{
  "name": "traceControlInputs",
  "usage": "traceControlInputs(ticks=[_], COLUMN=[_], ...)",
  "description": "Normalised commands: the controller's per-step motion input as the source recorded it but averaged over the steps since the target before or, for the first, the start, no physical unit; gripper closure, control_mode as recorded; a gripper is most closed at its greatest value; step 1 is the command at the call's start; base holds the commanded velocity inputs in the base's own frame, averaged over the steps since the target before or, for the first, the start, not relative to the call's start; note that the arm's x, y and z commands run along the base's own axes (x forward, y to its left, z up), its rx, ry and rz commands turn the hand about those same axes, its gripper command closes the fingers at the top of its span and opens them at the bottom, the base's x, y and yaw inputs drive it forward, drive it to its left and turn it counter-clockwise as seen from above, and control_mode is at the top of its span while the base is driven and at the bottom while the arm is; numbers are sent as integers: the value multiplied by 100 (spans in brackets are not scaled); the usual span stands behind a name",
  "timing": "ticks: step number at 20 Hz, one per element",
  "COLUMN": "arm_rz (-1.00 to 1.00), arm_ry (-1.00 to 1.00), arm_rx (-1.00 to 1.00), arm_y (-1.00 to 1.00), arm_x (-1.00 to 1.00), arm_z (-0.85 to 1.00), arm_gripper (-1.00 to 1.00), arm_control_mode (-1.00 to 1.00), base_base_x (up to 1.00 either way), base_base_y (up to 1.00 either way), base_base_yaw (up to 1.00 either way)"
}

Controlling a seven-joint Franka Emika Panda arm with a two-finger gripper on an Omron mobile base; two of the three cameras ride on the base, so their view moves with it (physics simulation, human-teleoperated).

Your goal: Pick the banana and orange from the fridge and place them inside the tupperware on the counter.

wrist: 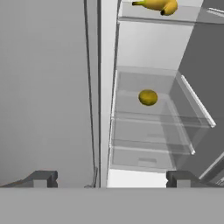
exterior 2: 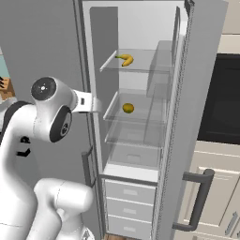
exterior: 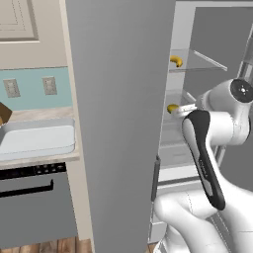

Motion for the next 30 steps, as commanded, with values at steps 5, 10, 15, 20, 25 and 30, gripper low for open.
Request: traceControlInputs(ticks=[5, 10, 15, 20, 25, 30], arm_rz=[0, 0, 1, 1, 2, 3], arm_ry=[-15, -1, 0, 0, 0, 0], arm_rx=[-2, 0, 0, 0, 0, 0], arm_y=[-29, -38, -26, -13, 0, 0], arm_x=[1, 9, 9, 10, 14, 12], arm_z=[30, 26, 25, 21, 15, 15], arm_gripper=[-100, -100, -100, -100, -100, -100], arm_control_mode=[-100, -100, -100, -100, -100, -100], base_base_x=[0, 0, 0, 0, 0, 0], base_base_y=[0, 0, 0, 0, 0, 0], base_base_yaw=[0, 0, 0, 0, 0, 0])
